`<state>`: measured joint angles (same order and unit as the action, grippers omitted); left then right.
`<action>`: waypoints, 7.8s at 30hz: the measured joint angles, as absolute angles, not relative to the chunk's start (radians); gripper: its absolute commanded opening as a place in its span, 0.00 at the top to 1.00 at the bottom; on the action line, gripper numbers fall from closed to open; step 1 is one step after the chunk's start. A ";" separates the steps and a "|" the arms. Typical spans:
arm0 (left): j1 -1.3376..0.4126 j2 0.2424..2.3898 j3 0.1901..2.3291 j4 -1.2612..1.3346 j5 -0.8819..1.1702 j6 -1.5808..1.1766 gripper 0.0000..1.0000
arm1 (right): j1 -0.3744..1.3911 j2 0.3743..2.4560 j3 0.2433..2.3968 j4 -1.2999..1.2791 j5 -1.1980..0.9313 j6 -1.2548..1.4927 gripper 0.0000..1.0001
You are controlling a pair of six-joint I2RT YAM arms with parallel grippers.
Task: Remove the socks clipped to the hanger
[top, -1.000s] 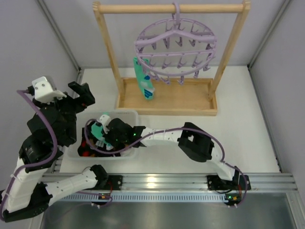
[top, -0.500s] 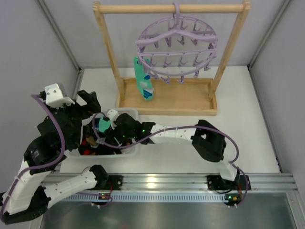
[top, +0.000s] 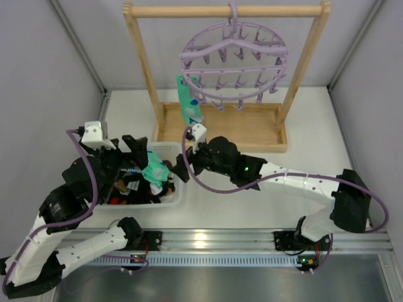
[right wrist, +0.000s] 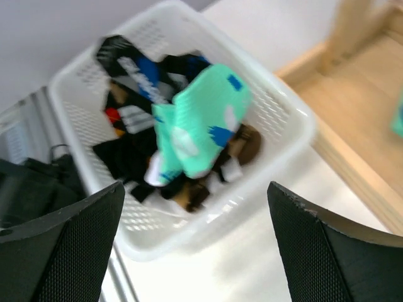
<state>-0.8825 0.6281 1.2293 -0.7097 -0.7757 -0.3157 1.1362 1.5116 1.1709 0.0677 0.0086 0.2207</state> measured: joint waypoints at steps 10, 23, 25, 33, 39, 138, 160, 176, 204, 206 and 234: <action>-0.882 0.548 1.093 -0.719 -0.651 -0.328 0.02 | 0.865 1.402 0.896 0.147 0.044 0.221 0.05; -0.882 0.525 1.010 -0.720 -0.486 -0.324 0.01 | 0.696 1.647 0.895 0.495 -0.080 0.123 0.05; -0.882 0.498 0.996 -0.719 -0.486 -0.319 0.02 | 0.672 1.720 0.938 0.535 -0.097 0.113 0.06; -0.882 0.455 0.919 -0.720 -0.487 -0.316 0.01 | 0.660 1.948 1.134 0.722 -0.168 0.087 0.12; -0.882 0.456 0.894 -0.720 -0.486 -0.316 0.01 | 0.660 2.086 1.255 0.832 -0.197 0.109 0.42; -0.883 1.486 1.522 -0.052 -0.060 -0.436 0.25 | 0.687 0.551 0.373 0.428 -0.618 0.441 1.00; -0.885 1.493 1.477 0.062 -0.103 -0.416 0.72 | 0.687 0.563 0.340 0.450 -0.672 0.439 1.00; -0.885 1.504 1.475 0.077 -0.130 -0.415 0.90 | 0.687 0.508 0.332 0.392 -0.675 0.406 1.00; -0.883 1.327 1.234 0.131 -0.188 -0.385 0.02 | 0.692 0.523 0.348 0.148 -0.423 0.378 1.00; -0.883 1.255 1.179 0.125 -0.208 -0.378 0.02 | 0.692 0.538 0.352 0.149 -0.413 0.378 1.00; -0.882 0.887 1.048 -0.144 -0.379 -0.341 0.02 | 0.693 0.861 0.203 0.376 -0.216 0.648 1.00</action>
<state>-0.8822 0.8867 1.0485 -0.1444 -0.3786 -0.3412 0.6926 0.8612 0.2031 0.3759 -0.2157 0.6483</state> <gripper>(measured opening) 0.984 0.017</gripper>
